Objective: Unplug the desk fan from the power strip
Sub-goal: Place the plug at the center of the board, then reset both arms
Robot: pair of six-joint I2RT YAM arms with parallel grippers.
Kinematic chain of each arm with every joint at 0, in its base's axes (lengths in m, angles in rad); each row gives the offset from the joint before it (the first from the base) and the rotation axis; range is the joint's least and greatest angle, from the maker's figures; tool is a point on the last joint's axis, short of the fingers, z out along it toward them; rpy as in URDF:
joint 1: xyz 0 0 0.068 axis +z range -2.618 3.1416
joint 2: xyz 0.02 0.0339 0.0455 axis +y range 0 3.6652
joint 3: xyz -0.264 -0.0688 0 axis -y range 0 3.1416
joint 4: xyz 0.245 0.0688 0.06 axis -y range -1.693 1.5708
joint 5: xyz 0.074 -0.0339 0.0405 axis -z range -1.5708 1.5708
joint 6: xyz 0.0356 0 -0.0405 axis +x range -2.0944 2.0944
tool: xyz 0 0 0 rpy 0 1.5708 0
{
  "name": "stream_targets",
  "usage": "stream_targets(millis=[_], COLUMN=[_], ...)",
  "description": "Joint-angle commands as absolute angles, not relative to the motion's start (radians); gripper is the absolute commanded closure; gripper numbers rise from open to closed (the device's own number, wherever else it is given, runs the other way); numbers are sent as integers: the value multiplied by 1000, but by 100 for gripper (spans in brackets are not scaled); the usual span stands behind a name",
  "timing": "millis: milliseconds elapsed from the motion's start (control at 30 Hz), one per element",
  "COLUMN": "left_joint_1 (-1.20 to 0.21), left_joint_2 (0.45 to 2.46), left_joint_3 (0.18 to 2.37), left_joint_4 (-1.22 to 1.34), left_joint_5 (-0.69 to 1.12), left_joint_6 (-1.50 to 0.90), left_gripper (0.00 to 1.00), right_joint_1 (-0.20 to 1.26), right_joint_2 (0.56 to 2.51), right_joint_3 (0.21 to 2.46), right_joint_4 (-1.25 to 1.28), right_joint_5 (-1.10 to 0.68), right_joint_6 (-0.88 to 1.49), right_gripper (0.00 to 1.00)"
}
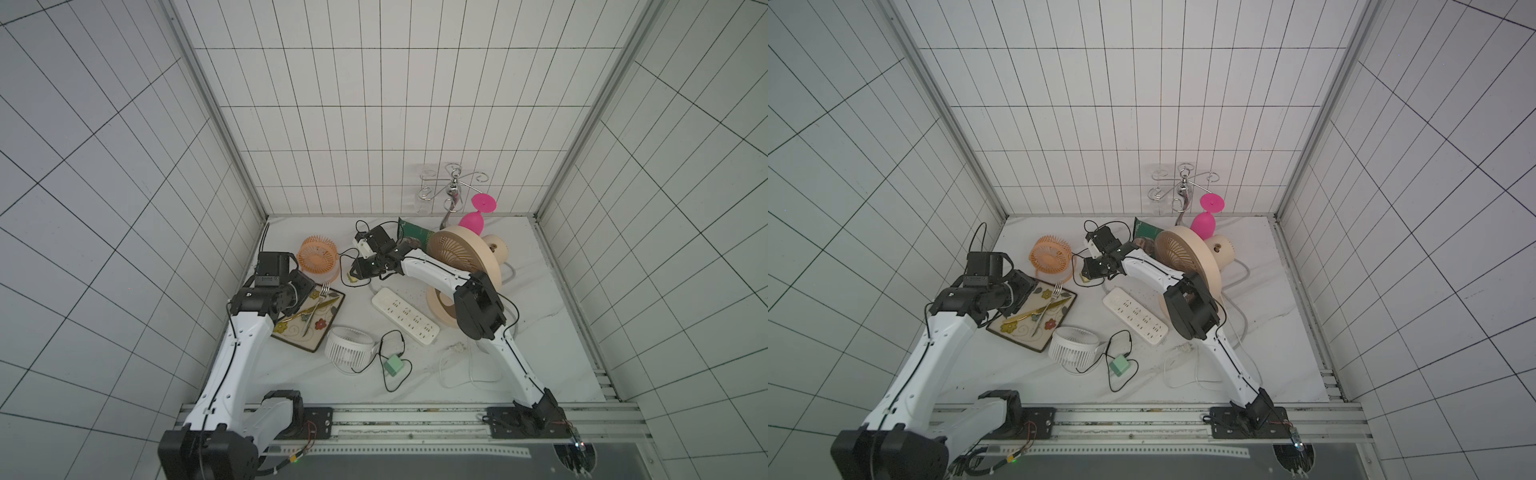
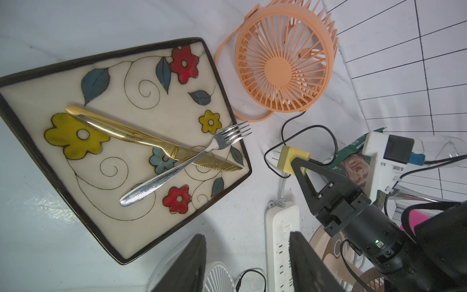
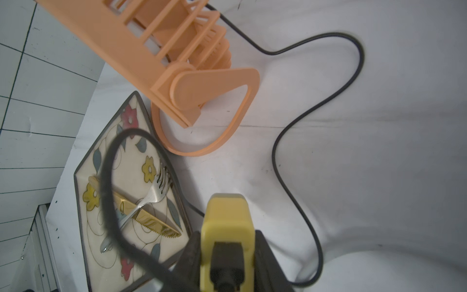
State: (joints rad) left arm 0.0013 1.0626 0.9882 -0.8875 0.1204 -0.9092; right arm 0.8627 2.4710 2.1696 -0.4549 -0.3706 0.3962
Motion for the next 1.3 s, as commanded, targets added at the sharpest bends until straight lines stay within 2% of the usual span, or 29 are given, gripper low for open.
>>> stream_targets(millis=[0, 233, 400, 700, 900, 1000, 1133, 1267], left_joint_1=[6, 7, 8, 10, 13, 15, 19, 19], left_joint_2=[1063, 1060, 1052, 1035, 1020, 1014, 1003, 988], left_joint_3=[1000, 987, 972, 937, 903, 892, 866, 839], left_joint_4=[-884, -882, -879, -845, -786, -763, -717, -661], left_joint_5=[109, 103, 99, 48, -35, -80, -140, -204], left_joint_6=[-915, -924, -932, -934, -910, -904, -902, -888], left_gripper=[45, 45, 44, 40, 30, 20, 11, 2], right_joint_1=[848, 837, 836, 864, 894, 888, 803, 587], right_joint_2=[2514, 2505, 2411, 2123, 1826, 1665, 1485, 1326], right_joint_3=[2232, 2238, 2235, 2115, 1962, 1906, 1847, 1816], right_joint_4=[-469, -527, -603, -694, -812, -898, -1018, -1097], right_joint_5=[-422, -377, -250, -146, -63, 19, 106, 170], right_joint_6=[415, 368, 309, 239, 209, 196, 206, 173], right_gripper=[65, 34, 20, 11, 9, 9, 7, 2])
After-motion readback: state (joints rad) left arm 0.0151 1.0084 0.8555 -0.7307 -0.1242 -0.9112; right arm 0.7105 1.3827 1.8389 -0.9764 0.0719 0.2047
